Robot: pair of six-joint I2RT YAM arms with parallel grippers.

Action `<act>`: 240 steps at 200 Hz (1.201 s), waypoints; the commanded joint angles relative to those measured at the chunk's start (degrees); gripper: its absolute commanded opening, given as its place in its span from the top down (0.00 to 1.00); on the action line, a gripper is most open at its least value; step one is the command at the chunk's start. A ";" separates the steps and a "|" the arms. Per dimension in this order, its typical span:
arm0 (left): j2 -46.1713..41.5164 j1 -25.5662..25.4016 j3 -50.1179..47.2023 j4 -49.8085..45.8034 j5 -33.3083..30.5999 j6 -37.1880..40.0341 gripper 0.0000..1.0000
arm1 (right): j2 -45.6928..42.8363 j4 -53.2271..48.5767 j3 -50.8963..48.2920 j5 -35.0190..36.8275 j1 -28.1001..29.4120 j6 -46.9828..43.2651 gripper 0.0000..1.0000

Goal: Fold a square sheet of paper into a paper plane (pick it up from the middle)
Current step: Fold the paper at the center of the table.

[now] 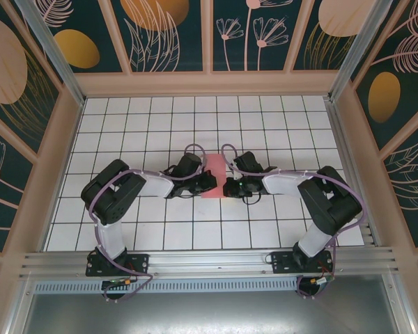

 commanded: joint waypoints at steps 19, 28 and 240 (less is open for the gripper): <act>0.20 6.62 -0.35 -7.18 -6.80 4.89 0.94 | 4.42 -7.77 -2.57 6.30 -0.24 -1.85 1.00; 0.22 7.45 -0.22 -7.51 -6.62 5.33 0.94 | 4.55 -7.82 -2.65 6.21 -0.25 -1.91 1.00; -2.71 3.68 3.34 -3.51 -1.90 6.66 0.96 | 2.19 -7.06 0.23 5.33 1.30 0.17 1.00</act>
